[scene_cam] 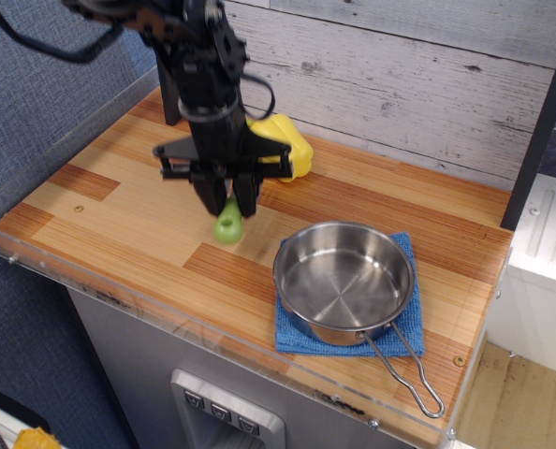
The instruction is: Move green spatula to left middle edge of table.
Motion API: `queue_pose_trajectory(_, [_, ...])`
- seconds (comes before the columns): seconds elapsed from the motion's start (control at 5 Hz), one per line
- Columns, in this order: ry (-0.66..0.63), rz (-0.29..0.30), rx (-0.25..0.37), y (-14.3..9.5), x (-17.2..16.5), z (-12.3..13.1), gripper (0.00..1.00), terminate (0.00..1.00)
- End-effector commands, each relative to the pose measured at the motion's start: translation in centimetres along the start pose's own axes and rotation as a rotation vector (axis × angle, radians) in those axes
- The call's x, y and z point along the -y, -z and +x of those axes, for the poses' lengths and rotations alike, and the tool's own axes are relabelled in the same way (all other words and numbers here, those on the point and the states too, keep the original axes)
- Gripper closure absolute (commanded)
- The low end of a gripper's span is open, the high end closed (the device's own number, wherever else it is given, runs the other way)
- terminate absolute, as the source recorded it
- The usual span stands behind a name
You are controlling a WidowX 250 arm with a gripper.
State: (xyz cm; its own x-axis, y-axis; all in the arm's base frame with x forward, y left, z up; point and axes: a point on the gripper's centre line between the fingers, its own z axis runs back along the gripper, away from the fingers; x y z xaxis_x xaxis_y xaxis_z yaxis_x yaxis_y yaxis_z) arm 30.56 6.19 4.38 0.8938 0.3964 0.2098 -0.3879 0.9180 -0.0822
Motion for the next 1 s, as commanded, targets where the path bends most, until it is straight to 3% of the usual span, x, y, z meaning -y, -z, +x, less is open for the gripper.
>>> queue_pose_trajectory(0.0, [-0.092, -0.002, 0.095, -4.0, -3.0, 3.4, 1.00, 0.00])
queue_pose_trajectory(0.4, [-0.177, 0.044, 0.072, -3.3, -8.0, 4.0, 1.00, 0.00])
queue_pose_trajectory(0.8, [-0.164, 0.100, 0.081, -1.8, -11.1, 3.6, 1.00, 0.00])
